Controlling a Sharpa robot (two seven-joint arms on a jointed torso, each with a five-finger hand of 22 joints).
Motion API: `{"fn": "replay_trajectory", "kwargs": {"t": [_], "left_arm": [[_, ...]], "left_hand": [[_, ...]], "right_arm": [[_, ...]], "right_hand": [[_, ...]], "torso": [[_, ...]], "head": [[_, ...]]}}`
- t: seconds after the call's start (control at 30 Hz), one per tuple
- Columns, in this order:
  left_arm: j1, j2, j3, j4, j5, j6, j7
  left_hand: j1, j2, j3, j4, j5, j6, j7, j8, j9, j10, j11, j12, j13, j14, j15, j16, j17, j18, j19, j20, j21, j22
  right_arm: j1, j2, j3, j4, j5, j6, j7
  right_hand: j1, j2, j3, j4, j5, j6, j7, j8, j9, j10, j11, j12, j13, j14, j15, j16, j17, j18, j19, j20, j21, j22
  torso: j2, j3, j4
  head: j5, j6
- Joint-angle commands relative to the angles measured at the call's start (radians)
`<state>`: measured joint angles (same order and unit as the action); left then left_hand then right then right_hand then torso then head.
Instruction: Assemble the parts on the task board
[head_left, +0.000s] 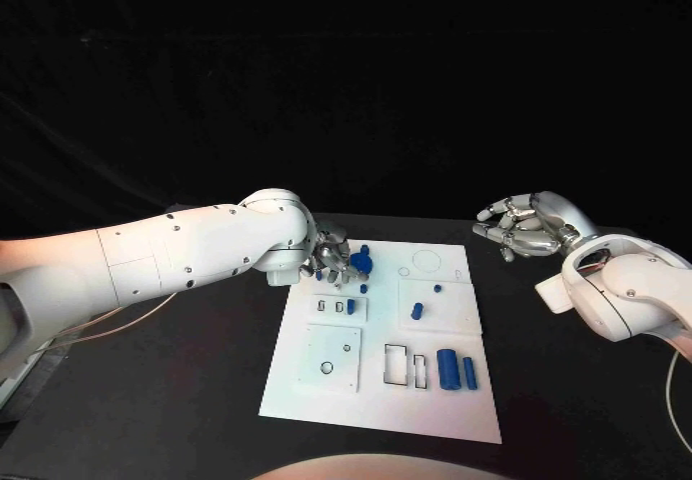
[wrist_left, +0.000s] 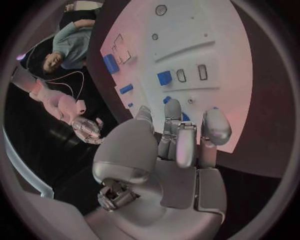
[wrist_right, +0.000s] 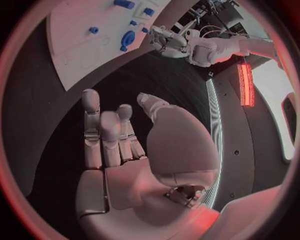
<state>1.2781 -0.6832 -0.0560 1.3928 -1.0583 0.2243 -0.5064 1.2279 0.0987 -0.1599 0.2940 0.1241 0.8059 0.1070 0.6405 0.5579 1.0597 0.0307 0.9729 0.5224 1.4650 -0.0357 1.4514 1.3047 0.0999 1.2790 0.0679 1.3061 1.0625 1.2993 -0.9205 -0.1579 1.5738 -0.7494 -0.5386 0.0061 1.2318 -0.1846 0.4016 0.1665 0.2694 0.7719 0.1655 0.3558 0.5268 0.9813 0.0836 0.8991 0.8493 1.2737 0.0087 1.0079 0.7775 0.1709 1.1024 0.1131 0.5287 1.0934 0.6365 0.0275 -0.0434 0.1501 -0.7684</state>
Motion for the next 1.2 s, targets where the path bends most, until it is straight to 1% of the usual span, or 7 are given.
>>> {"fn": "replay_trajectory", "kwargs": {"t": [0.03,0.13,0.23,0.4,0.67,1.07,1.2], "left_arm": [[0.002,0.009,-0.001,-0.005,-0.018,0.082,-0.016],[0.002,0.015,-0.001,-0.010,-0.014,0.093,-0.018],[0.002,0.021,-0.002,-0.017,-0.012,0.107,-0.020],[0.002,0.031,-0.006,-0.029,-0.011,0.132,-0.024],[0.001,0.048,-0.011,-0.038,-0.010,0.157,-0.027],[0.001,0.062,-0.013,-0.057,-0.021,0.191,-0.030],[0.000,0.065,-0.014,-0.062,-0.020,0.194,-0.030]], "left_hand": [[-0.009,-0.006,-0.006,0.001,-0.002,-0.005,0.000,-0.003,0.002,-0.004,0.001,0.000,0.002,0.032,0.003,-0.003,-0.003,0.005,-0.005,0.001,-0.002,-0.002],[-0.010,-0.007,-0.009,0.001,-0.002,-0.006,0.000,-0.004,0.002,-0.004,0.002,0.000,0.002,0.032,0.003,-0.003,-0.003,0.006,-0.006,0.001,-0.003,-0.003],[-0.011,-0.007,-0.009,0.001,-0.003,-0.006,0.000,-0.004,0.003,-0.004,0.002,0.000,0.002,0.032,0.003,-0.003,-0.002,0.005,-0.005,0.002,-0.002,-0.002],[-0.009,0.007,-0.008,0.001,0.001,-0.007,0.001,-0.007,0.004,-0.005,0.003,0.001,0.004,0.032,0.004,-0.003,-0.001,0.005,-0.005,0.003,-0.003,-0.001],[-0.008,0.008,-0.008,0.000,0.001,-0.008,0.001,-0.008,0.004,-0.005,0.003,0.001,0.004,0.033,0.004,-0.002,0.000,0.005,-0.003,0.004,-0.001,0.002],[-0.002,0.014,-0.006,-0.001,0.002,-0.007,0.001,-0.009,0.005,-0.006,0.003,0.002,0.005,0.034,0.005,0.000,0.006,0.004,-0.001,0.005,0.000,0.004],[-0.001,0.014,-0.007,-0.001,0.002,-0.007,0.002,-0.009,0.005,-0.006,0.003,0.001,0.005,0.033,0.005,-0.002,0.001,0.006,-0.007,0.005,-0.005,-0.005]], "right_arm": [[0.000,0.005,0.000,-0.007,0.087,-0.017,0.063],[0.000,0.010,-0.001,-0.017,0.159,-0.007,0.100],[0.000,0.013,-0.002,-0.025,0.209,0.004,0.124],[0.000,0.016,-0.003,-0.032,0.248,0.021,0.150],[-0.001,0.022,-0.003,-0.031,0.247,0.024,0.172],[-0.005,0.032,-0.007,-0.030,0.233,0.037,0.170],[-0.006,0.037,-0.007,-0.031,0.229,0.040,0.167]], "right_hand": [[0.002,-0.009,0.026,0.005,0.007,-0.033,0.023,-0.006,-0.006,-0.087,0.022,-0.106,-0.094,-0.119,0.027,-0.168,-0.119,0.005,-0.078,0.021,-0.114,-0.074],[0.017,-0.017,0.074,0.003,0.005,-0.047,0.053,-0.012,-0.026,-0.150,0.065,-0.268,-0.257,-0.284,0.079,-0.349,-0.210,-0.005,-0.198,0.064,-0.262,-0.186],[0.028,0.000,0.136,-0.006,-0.002,-0.029,0.069,-0.039,-0.067,-0.111,0.074,-0.405,-0.446,-0.319,0.100,-0.484,-0.309,0.011,-0.215,0.100,-0.349,-0.286],[0.029,0.013,0.162,-0.029,-0.015,0.002,0.062,-0.065,-0.101,-0.066,0.077,-0.468,-0.572,-0.280,0.100,-0.574,-0.373,0.011,-0.189,0.105,-0.389,-0.358],[0.031,0.023,0.168,-0.056,0.000,0.006,0.072,-0.090,-0.126,-0.068,0.087,-0.501,-0.651,-0.280,0.111,-0.645,-0.410,0.009,-0.189,0.113,-0.425,-0.416],[0.024,0.025,0.162,-0.062,-0.005,-0.001,0.082,-0.103,-0.137,-0.076,0.096,-0.509,-0.680,-0.281,0.118,-0.673,-0.422,0.008,-0.190,0.119,-0.439,-0.440],[0.027,0.028,0.163,-0.069,0.012,-0.003,0.085,-0.107,-0.141,-0.079,0.098,-0.511,-0.692,-0.280,0.120,-0.684,-0.426,0.009,-0.189,0.121,-0.444,-0.450]], "torso": [[0.001,-0.0008,-0.0014],[0.001,0.0000,-0.0016],[0.002,0.0001,-0.0009],[0.002,-0.0003,-0.0009],[0.002,0.0006,-0.0028],[0.002,0.0017,-0.0005],[0.002,0.0002,-0.0017]], "head": [[0.003,-0.002],[0.003,-0.002],[0.006,-0.004],[0.008,-0.009],[0.011,-0.016],[0.014,-0.023],[0.019,-0.026]]}}
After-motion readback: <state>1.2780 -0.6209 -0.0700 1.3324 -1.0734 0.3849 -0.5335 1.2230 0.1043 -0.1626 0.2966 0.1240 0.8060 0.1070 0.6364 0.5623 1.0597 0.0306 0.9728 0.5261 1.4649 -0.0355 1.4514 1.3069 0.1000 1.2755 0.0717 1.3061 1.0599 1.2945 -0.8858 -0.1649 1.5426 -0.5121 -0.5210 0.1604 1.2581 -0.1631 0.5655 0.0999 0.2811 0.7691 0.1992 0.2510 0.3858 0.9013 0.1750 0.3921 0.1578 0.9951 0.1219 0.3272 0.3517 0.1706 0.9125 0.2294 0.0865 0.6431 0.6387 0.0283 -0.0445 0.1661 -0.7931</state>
